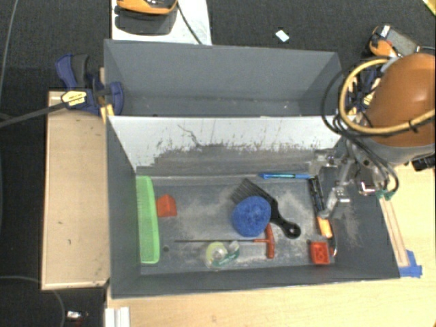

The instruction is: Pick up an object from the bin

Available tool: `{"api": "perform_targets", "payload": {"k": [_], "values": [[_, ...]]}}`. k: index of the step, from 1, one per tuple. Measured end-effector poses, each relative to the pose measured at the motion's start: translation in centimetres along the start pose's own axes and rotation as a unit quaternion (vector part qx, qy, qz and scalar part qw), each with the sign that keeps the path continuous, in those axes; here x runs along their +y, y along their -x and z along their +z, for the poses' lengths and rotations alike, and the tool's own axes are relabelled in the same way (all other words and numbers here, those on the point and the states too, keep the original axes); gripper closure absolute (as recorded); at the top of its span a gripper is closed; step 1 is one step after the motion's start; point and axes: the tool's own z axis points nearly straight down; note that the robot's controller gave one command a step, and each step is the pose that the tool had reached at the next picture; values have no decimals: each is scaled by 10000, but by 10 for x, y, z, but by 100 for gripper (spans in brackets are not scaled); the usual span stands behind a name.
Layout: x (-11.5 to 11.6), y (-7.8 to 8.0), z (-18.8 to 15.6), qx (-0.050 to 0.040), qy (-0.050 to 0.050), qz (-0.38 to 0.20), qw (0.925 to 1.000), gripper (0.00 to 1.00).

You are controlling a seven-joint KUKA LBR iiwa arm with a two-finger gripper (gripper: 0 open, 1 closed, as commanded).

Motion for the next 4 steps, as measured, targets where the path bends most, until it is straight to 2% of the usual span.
{"api": "perform_targets", "payload": {"k": [1, 2, 3, 4], "values": [[0, 1, -3, -31, -4, -11, 10000, 0], [2, 6, 53, -51, -1, 519, 9986, 0], [85, -9, 71, -43, -6, -246, 9997, 0], [66, -5, 95, -34, 5, 303, 9995, 0]]}}
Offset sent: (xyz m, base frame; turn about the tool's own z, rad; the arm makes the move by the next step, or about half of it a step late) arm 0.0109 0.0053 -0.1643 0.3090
